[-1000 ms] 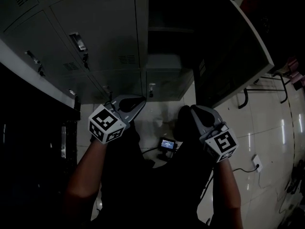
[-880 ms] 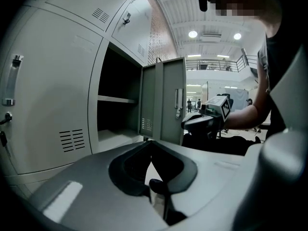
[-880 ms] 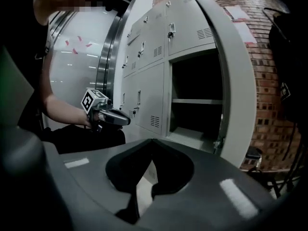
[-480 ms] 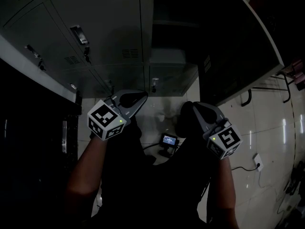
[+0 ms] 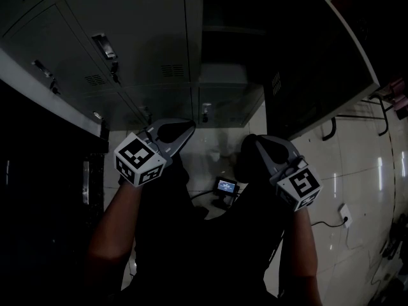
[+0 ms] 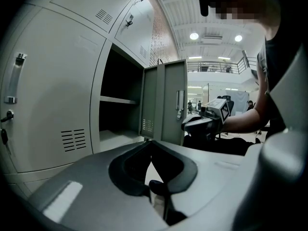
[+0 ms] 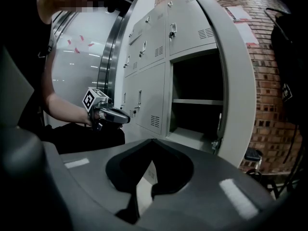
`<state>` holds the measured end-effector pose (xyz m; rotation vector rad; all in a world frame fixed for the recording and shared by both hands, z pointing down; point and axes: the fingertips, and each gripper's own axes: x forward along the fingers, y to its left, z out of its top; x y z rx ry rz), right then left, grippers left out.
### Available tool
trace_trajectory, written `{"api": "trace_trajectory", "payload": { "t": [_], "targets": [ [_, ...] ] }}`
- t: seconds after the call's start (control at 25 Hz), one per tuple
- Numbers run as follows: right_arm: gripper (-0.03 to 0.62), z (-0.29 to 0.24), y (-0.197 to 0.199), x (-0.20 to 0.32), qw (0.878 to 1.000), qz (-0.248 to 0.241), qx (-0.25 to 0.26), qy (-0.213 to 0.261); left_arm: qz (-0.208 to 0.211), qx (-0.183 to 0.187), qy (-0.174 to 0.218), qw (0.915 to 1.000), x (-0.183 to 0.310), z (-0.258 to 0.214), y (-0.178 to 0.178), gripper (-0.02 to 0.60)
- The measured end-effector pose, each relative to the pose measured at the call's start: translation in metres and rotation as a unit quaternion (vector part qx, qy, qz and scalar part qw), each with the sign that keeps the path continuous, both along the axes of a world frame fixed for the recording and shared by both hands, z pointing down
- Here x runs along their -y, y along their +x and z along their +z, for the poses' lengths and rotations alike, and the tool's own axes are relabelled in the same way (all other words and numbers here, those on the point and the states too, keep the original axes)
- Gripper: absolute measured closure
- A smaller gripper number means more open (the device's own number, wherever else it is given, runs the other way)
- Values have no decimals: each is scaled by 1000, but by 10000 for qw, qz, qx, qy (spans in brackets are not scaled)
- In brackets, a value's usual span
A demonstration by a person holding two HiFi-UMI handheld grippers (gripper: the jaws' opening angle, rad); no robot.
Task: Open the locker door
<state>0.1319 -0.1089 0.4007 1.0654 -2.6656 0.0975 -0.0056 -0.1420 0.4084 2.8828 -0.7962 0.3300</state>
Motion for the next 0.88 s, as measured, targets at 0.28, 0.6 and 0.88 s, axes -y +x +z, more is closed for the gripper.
{"api": "trace_trajectory", "payload": {
  "t": [0.28,0.6,0.88],
  "targets": [
    [594,-6,8,2,9999,-28,130,52,27,-4,39,10000,0,-2,5,569],
    [594,-7,7,2,9998,4,196,104,-12,-41,59,10000,-1,-3,1,569],
    [594,-7,5,3,9998,-31,177,120,-47,-39,64,10000,1,-4,-3,569]
  ]
}}
